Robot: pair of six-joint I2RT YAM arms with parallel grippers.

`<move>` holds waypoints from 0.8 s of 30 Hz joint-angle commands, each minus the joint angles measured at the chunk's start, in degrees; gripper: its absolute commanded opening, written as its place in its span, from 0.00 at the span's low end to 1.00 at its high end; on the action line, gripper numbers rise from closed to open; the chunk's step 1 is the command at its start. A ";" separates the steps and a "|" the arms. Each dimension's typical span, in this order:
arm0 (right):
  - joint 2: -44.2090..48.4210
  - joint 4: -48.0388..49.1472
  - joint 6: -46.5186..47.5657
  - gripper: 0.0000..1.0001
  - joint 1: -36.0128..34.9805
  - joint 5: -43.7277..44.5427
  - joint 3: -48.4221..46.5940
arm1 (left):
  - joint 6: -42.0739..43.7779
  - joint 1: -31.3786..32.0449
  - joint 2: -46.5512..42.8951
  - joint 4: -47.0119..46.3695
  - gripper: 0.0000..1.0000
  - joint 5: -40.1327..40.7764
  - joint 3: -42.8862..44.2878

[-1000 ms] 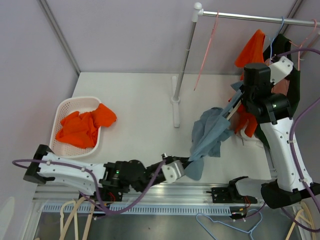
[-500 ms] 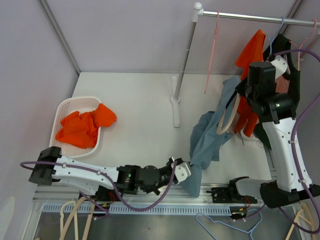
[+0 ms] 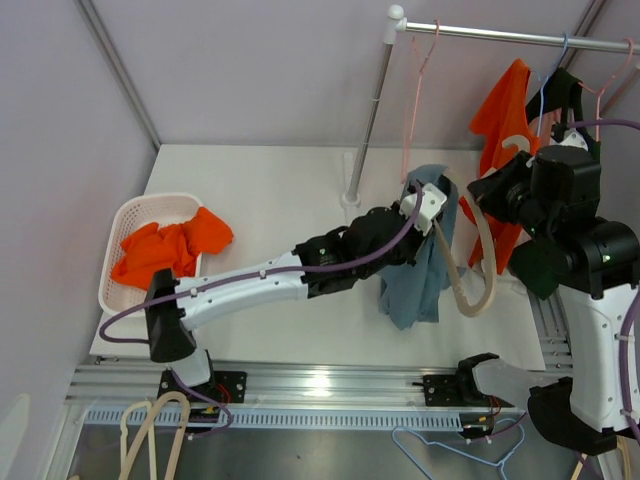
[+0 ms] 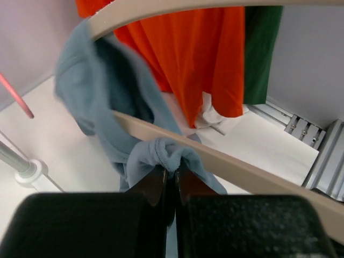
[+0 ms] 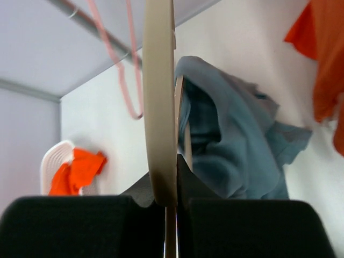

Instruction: Remove the t-shirt from the hanger

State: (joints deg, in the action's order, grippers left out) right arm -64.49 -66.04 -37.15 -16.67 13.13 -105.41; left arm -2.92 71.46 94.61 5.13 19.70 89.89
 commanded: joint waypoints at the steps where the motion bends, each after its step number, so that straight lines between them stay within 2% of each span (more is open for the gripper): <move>1: 1.20 -2.16 -1.44 0.00 -0.21 -11.78 -4.98 | -7.10 -3.26 4.35 11.39 0.01 -6.78 6.96; 6: 1.82 -7.95 0.67 0.00 -0.21 -10.59 -8.76 | -7.98 -3.35 6.29 10.70 0.01 -5.11 3.55; 10: 3.31 -5.43 3.04 0.00 -0.21 -1.28 -6.05 | -9.65 -3.00 1.38 5.00 0.01 -9.14 -4.87; 11: 3.58 -2.11 4.96 0.00 -0.12 1.96 -5.08 | -10.00 -2.12 -0.37 3.76 0.01 -9.33 -6.46; 13: 5.07 3.52 7.95 0.00 -0.21 2.78 0.42 | -9.39 -0.89 -5.71 1.99 0.01 -8.64 -10.33; 14: 5.94 9.12 11.19 0.00 -0.21 1.65 2.38 | -9.04 0.33 -7.32 3.21 0.01 -8.19 -10.69; 19: 5.61 23.30 18.85 0.00 -0.12 -0.64 9.42 | -8.07 0.70 -15.67 12.95 0.01 -7.49 -7.54; 22: 4.55 32.80 23.51 0.00 -0.12 -0.56 12.50 | -7.80 -3.16 -20.51 19.18 0.01 -9.06 -3.95; 24: 3.67 39.30 26.06 0.00 -0.03 1.28 13.82 | -8.33 -8.07 -22.79 22.89 0.01 -8.72 -0.53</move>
State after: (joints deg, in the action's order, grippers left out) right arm -60.51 -42.98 -18.20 -16.67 12.75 -92.25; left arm -10.52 68.71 76.36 22.79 10.74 83.35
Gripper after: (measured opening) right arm 0.064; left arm 0.023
